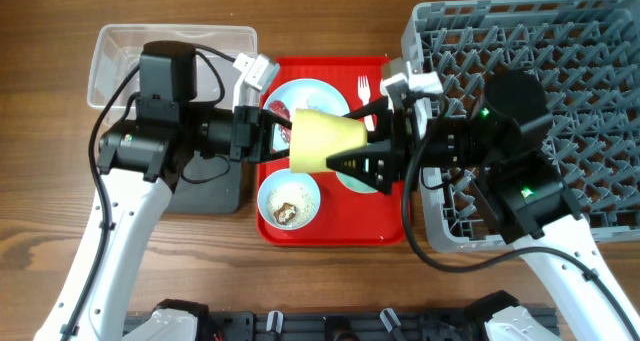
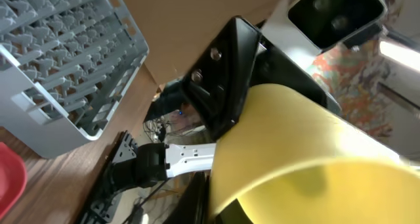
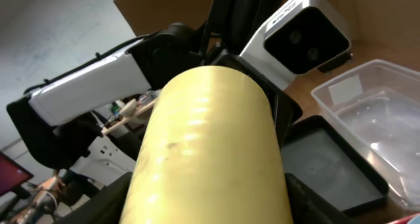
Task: Sort waste into correct bins and load items into the dishwasher rack
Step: 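Hand the yellow cup from the left gripper to the right gripper, then place the yellow cup upside down in the grey rack with right gripper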
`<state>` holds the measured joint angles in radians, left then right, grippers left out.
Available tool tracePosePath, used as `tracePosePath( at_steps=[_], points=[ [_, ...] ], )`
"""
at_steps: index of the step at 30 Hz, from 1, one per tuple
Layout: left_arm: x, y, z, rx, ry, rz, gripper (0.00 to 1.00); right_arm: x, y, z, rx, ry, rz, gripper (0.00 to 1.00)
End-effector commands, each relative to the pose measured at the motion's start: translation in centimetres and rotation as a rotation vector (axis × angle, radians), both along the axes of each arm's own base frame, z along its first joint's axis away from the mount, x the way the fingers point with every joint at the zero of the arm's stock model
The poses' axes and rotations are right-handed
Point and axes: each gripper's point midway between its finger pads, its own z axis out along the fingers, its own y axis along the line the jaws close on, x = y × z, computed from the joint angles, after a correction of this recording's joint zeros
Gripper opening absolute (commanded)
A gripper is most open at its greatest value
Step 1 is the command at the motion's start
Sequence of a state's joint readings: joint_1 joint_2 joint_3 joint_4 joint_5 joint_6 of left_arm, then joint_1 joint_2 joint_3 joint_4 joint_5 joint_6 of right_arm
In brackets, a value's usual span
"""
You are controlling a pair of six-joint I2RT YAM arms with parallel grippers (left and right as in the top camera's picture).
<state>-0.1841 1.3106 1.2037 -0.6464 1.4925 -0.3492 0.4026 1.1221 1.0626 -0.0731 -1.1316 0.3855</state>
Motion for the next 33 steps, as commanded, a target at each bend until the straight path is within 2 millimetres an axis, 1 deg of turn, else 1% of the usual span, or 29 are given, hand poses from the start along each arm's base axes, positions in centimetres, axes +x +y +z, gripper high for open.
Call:
tracePosePath(
  at_steps=[1,2,3,4,5,6,7,8,9,11,14,15,16,18,19,20,21,24,26,28,33],
  points=[
    [0.3,-0.1,0.1,0.013,-0.028,0.015,0.10,-1.1,0.2,0.3,0.007,-0.019,0.056,0.59],
    [0.4,-0.1,0.1,0.015,-0.031,0.019,0.15,-1.1,0.2,0.2,0.004,-0.015,0.057,0.59],
    [0.5,-0.1,0.0,0.019,-0.035,0.024,0.22,-1.1,0.1,0.0,-0.002,-0.012,0.053,0.59],
    [0.6,-0.1,0.0,0.024,-0.043,0.032,0.43,-1.0,0.0,-0.2,-0.009,-0.025,0.047,0.58],
    [0.8,-0.1,-0.1,0.028,-0.048,0.038,0.58,-0.6,-0.3,-0.4,-0.016,-0.024,0.027,0.57],
    [0.9,-0.1,-0.2,0.033,-0.052,0.043,0.69,-0.2,-0.7,-0.5,-0.022,-0.014,0.001,0.57],
    [1.2,-0.1,-0.4,0.045,-0.056,0.060,0.82,0.4,-1.4,-0.6,-0.030,-0.004,-0.038,0.57],
    [1.6,0.0,-0.6,0.061,-0.059,0.080,1.00,0.8,-2.2,-0.6,-0.033,0.002,-0.070,0.57],
    [2.0,0.2,-0.9,0.079,-0.061,0.105,1.00,1.1,-2.9,-0.6,-0.037,0.001,-0.097,0.57],
    [2.7,0.5,-1.3,0.101,-0.065,0.140,1.00,2.2,-5.1,-0.9,-0.061,0.008,-0.204,0.56],
    [3.8,1.2,-1.7,0.130,-0.071,0.195,1.00,4.8,-10.0,-2.8,-0.149,0.082,-0.492,0.56],
    [3.9,1.4,-1.8,0.133,-0.072,0.205,1.00,5.7,-12.6,-4.0,-0.198,0.134,-0.632,0.56],
    [4.2,1.5,-1.9,0.140,-0.072,0.217,1.00,6.1,-14.7,-5.2,-0.242,0.180,-0.742,0.56],
    [4.5,1.6,-2.1,0.154,-0.075,0.233,1.00,6.3,-18.8,-8.1,-0.349,0.304,-0.958,0.54],
    [4.6,1.7,-2.2,0.162,-0.076,0.242,1.00,5.6,-22.0,-10.8,-0.449,0.438,-1.122,0.54],
    [4.6,1.7,-2.3,0.163,-0.076,0.242,1.00,4.8,-23.5,-12.3,-0.512,0.508,-1.198,0.54],
    [4.6,1.7,-2.3,0.162,-0.076,0.242,1.00,4.1,-24.5,-13.6,-0.579,0.557,-1.244,0.55],
    [4.7,1.7,-2.3,0.168,-0.077,0.248,1.00,2.2,-26.6,-16.5,-0.738,0.676,-1.315,0.56],
    [4.9,1.7,-2.5,0.176,-0.079,0.257,1.00,1.6,-27.5,-17.9,-0.823,0.735,-1.335,0.56],
    [5.0,1.8,-2.5,0.180,-0.079,0.262,1.00,1.5,-28.3,-19.2,-0.881,0.800,-1.358,0.56],
    [4.9,1.8,-2.6,0.181,-0.075,0.261,1.00,2.3,-28.0,-22.0,-0.953,0.910,-1.287,0.56]
  ],
)
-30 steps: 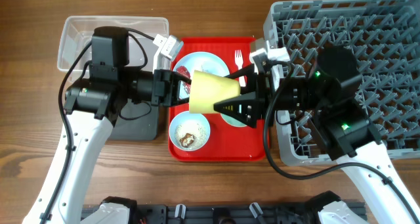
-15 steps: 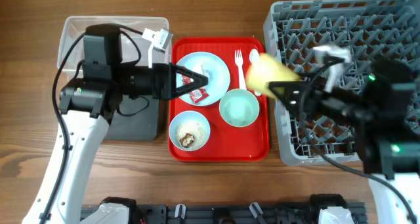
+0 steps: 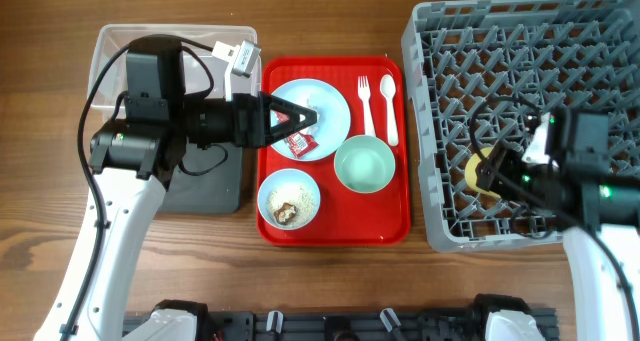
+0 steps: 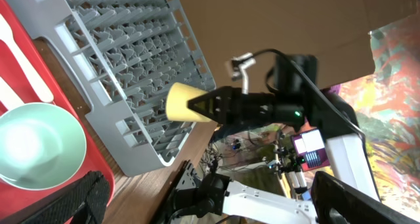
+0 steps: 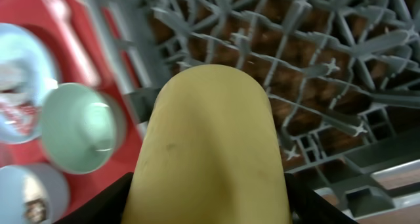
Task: Sort waste into correct bins and load items into the dishwasher rack
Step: 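Place the yellow cup upside down in the grey rack with right gripper, then grasp the light-blue bowl of rice scraps with the left gripper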
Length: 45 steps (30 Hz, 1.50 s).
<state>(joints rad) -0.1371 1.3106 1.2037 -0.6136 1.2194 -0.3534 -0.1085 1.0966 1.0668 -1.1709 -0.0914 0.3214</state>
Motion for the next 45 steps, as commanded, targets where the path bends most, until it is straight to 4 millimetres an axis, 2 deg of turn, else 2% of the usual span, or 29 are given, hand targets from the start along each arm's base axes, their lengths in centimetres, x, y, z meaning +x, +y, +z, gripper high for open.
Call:
tracePosePath(
  at_steps=[1,7,12,16,23,24,26,29,31,32,34,36,37,39,40,44,45],
  points=[
    [0.2,0.2,0.2,0.007,-0.017,0.010,1.00,0.4,-0.7,-2.1,-0.018,0.100,-0.024,0.56],
    [0.2,0.2,0.2,0.007,-0.018,0.010,1.00,1.2,0.4,-4.7,0.008,0.198,0.054,0.60],
    [0.2,0.2,0.2,0.007,-0.017,0.010,1.00,2.5,2.2,-4.7,-0.001,0.152,0.125,0.71],
    [0.2,0.1,0.2,0.007,-0.017,0.009,1.00,3.2,2.8,-4.4,-0.012,0.121,0.150,0.81],
    [0.0,0.2,0.1,0.009,-0.001,0.009,1.00,4.7,2.8,-1.9,-0.009,0.014,0.125,0.77],
    [0.0,0.2,0.0,0.010,0.001,0.009,1.00,4.8,3.0,-1.6,-0.001,-0.002,0.130,0.74],
    [0.0,0.2,0.0,0.009,0.002,0.009,1.00,4.8,3.9,-0.8,0.040,-0.038,0.176,0.63],
    [0.2,0.2,-0.4,0.029,0.010,0.025,0.99,4.8,4.9,1.2,0.068,-0.118,0.235,0.62],
    [0.4,0.1,-1.7,0.098,0.024,0.063,0.96,4.8,5.4,4.2,0.084,-0.231,0.262,0.62],
    [0.4,-0.1,-2.6,0.146,0.018,0.075,0.95,4.8,5.7,6.4,0.090,-0.312,0.269,0.62],
    [0.6,0.1,-5.8,0.331,0.044,0.153,0.93,4.4,5.9,10.6,0.104,-0.472,0.253,0.63],
    [0.5,0.6,-9.0,0.546,0.047,0.228,0.89,3.6,5.9,14.1,0.112,-0.617,0.230,0.63],
    [0.5,0.9,-10.3,0.655,0.032,0.263,0.88,3.1,5.9,15.3,0.109,-0.664,0.230,0.63],
    [0.6,1.2,-12.8,0.862,0.006,0.345,0.83,2.3,5.9,16.4,0.121,-0.708,0.216,0.68],
    [0.2,0.8,-13.8,0.912,0.012,0.347,0.82,2.2,6.0,16.5,0.125,-0.710,0.217,0.72],
    [-2.4,-2.2,-16.8,0.985,0.080,0.249,0.74,2.1,6.0,15.7,0.128,-0.674,0.215,0.77],
    [-2.9,-2.3,-18.0,1.031,0.102,0.250,0.72,2.2,6.0,15.4,0.129,-0.662,0.213,0.78]
  ],
)
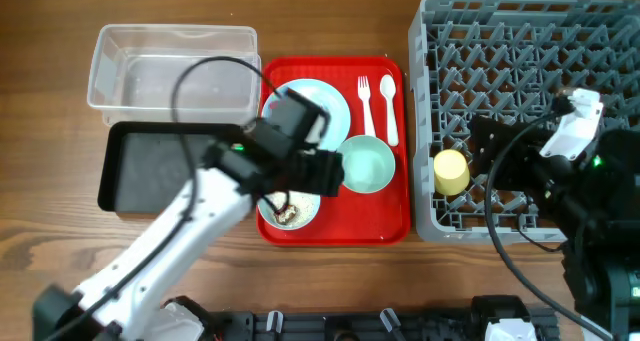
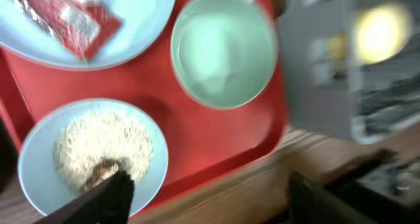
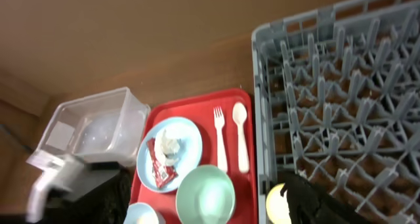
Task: Sort waste into correct bins and load items into the dishwasher rack
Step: 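Grasp the light-blue bowl of rice scraps with the left gripper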
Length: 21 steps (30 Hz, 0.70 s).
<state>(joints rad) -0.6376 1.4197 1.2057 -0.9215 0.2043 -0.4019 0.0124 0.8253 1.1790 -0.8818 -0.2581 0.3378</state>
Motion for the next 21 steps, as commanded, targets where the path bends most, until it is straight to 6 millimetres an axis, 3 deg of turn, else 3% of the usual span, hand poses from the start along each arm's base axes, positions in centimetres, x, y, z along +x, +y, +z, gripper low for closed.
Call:
tracePosePath(
  at_steps=[1,2,8,18,21],
  points=[
    [-0.2,0.9,-4.3,0.247,0.021,0.125,0.64,0.1,0.3,-0.3,0.018,0.024,0.007,0.78],
    [-0.2,1.9,-5.9,0.346,0.032,0.192,0.58,0.1,0.3,-0.4,0.018,0.028,0.007,0.79],
    [-0.9,1.7,-10.6,0.438,0.147,0.193,0.47,0.1,0.3,-0.4,0.018,0.027,0.006,0.82],
    [-1.4,1.1,-14.6,0.447,0.182,0.143,0.37,0.1,0.3,-0.4,0.018,0.027,0.007,0.82],
    [-1.6,1.2,-15.1,0.447,0.184,0.143,0.05,0.1,0.3,-0.4,0.018,0.027,0.006,0.82]
  ],
)
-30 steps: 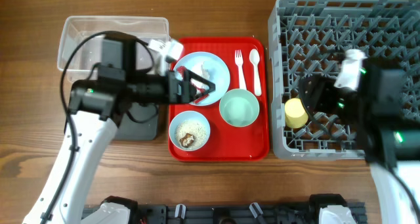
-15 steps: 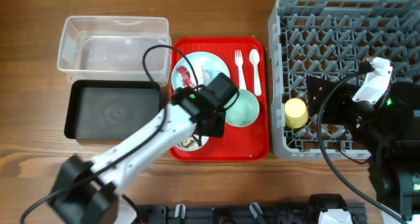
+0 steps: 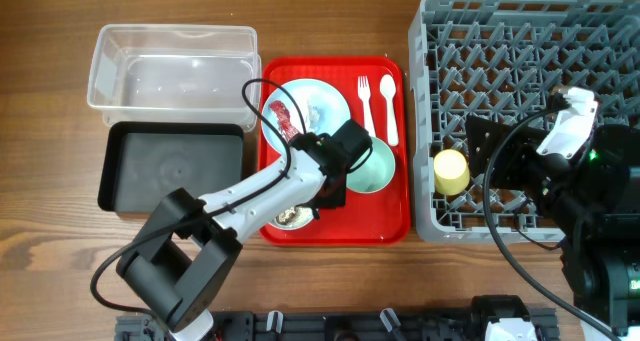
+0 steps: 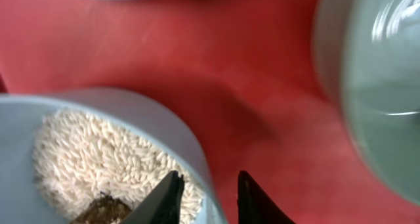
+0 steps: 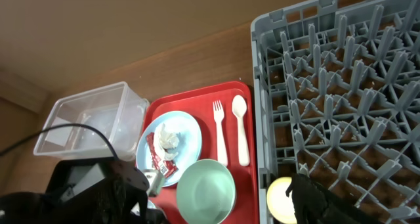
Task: Sort waste into correct bins and load items into the dishwasher rack
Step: 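Grasp the light-blue bowl of rice scraps with the left gripper, then tip the bowl over the black tray to dump the rice scraps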
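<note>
A blue bowl (image 4: 98, 152) of rice with a brown scrap sits at the front of the red tray (image 3: 385, 216). My left gripper (image 4: 209, 199) is open low over it. One fingertip is inside the bowl's right rim and the other outside it. Also on the tray are a green bowl (image 3: 372, 166), a plate (image 3: 318, 106) with a red wrapper (image 3: 283, 119), a fork (image 3: 365, 93) and a spoon (image 3: 387, 106). A yellow cup (image 3: 451, 171) stands in the grey rack (image 3: 520, 41). My right gripper (image 5: 216, 204) hangs open high above the rack's left edge.
A clear plastic bin (image 3: 175, 66) stands at the back left, with a black bin (image 3: 172, 166) in front of it. The left arm's cable loops over the tray's left edge.
My left gripper has dropped from above both bowls to the rice bowl, and its fingers now straddle the bowl's right rim. The right gripper and the cup have barely moved.
Both grippers were on the yellow cup above the tray. Then my right gripper held it alone over the rack, and the left stood open by the plate. Later the cup stood in the rack with the right gripper open above it. The left has since come to the rice bowl.
</note>
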`<state>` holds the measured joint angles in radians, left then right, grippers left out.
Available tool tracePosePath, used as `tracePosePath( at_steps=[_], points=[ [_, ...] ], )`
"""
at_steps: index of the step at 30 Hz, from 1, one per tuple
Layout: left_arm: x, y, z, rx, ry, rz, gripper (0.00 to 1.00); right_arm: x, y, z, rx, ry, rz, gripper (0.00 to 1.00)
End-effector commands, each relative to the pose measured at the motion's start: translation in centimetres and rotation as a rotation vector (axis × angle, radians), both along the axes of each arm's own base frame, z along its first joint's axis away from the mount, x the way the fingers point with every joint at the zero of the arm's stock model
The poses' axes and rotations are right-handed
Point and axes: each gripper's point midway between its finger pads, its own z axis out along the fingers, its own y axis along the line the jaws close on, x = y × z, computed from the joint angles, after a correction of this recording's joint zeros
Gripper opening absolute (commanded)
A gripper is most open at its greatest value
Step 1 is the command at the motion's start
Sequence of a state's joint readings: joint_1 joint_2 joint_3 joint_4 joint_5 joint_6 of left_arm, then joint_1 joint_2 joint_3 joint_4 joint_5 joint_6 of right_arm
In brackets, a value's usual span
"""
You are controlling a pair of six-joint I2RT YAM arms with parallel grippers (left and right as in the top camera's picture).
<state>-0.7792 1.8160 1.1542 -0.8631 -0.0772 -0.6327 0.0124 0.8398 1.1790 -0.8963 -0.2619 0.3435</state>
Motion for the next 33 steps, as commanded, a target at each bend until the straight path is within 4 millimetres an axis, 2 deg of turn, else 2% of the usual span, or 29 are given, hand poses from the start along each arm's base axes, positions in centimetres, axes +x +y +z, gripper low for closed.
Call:
tracePosePath(
  at_steps=[1,4,7,10,13,14,15,16,19,23,26,30,33],
  points=[
    [-0.8,0.3,-0.9,0.012,0.019,-0.006,0.04,0.0,0.2,0.3,0.012,-0.003,0.006,0.82],
    [-0.7,0.2,-0.2,-0.001,0.007,-0.007,0.04,0.0,0.2,0.3,0.012,-0.003,0.006,0.82],
    [-0.9,0.5,1.9,-0.021,-0.013,-0.006,0.04,0.0,0.2,0.3,0.012,-0.003,0.006,0.82],
    [-0.4,0.9,7.1,-0.100,-0.065,0.022,0.04,0.0,0.2,0.3,0.012,-0.004,0.006,0.82],
    [0.9,2.1,12.9,-0.276,-0.151,0.066,0.04,0.0,0.2,0.3,0.012,-0.005,0.006,0.82],
    [1.6,3.4,14.6,-0.336,-0.183,0.101,0.04,0.1,0.2,0.3,0.012,-0.006,0.006,0.82],
    [2.0,4.4,15.5,-0.366,-0.200,0.124,0.04,0.1,0.2,0.4,0.011,-0.008,0.005,0.82],
    [2.9,6.2,16.7,-0.425,-0.218,0.157,0.04,0.1,0.2,0.4,0.012,-0.011,0.005,0.82],
    [4.2,9.1,17.4,-0.567,-0.191,0.204,0.04,0.2,0.2,0.5,0.026,-0.010,-0.004,0.82],
    [5.6,13.5,16.2,-0.733,-0.152,0.292,0.04,0.2,0.2,0.5,0.033,-0.009,-0.008,0.82],
    [6.3,15.9,16.0,-0.996,-0.151,0.302,0.04,0.2,0.2,0.5,0.033,-0.009,-0.008,0.82],
    [7.2,17.8,15.9,-1.263,-0.213,0.287,0.04,0.2,0.2,0.6,0.033,-0.012,-0.008,0.82],
    [7.7,18.1,15.3,-1.428,-0.197,0.329,0.04,0.2,0.2,0.6,0.033,-0.012,-0.008,0.83]
  ],
)
